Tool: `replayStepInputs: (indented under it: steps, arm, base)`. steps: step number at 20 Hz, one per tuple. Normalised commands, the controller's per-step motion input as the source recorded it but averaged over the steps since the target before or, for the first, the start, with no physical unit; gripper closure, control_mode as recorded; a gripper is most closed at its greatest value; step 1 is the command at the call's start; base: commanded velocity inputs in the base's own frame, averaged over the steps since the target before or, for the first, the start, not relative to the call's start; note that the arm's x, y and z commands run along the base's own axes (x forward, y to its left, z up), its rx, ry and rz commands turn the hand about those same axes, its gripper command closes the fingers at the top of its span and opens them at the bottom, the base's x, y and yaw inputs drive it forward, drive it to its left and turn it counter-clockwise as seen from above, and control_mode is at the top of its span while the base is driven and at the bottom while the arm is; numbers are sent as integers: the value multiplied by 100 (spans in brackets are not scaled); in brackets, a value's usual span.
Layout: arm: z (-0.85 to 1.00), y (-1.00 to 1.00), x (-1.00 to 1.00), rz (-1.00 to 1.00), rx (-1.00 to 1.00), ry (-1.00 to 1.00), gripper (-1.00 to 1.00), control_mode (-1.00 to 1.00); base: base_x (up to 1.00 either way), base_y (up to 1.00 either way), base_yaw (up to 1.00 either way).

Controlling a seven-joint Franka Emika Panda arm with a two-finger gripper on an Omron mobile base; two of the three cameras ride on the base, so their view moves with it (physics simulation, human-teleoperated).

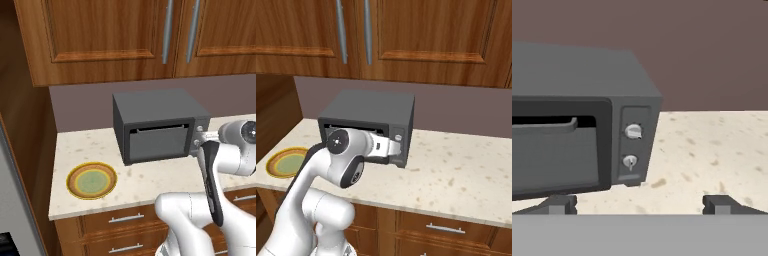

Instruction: Pull the toaster oven rack outwards. Pick up the baguette from the plate and place it on the toaster oven rack. Close the toaster oven door fully and set the temperature to the lowest setting.

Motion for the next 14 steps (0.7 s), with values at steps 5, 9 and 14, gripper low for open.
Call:
replayStepInputs:
  steps: [5, 9, 14]
  arm:
    - [-14, 0, 33, 0, 0, -4, -100, -100]
    - [-11, -3, 14, 3, 0, -8, -100, -100]
    - [-26, -1, 10, 5, 0, -6, -100, -100]
  base:
    - [0, 0, 0]
    - [0, 0, 0]
    - [0, 0, 0]
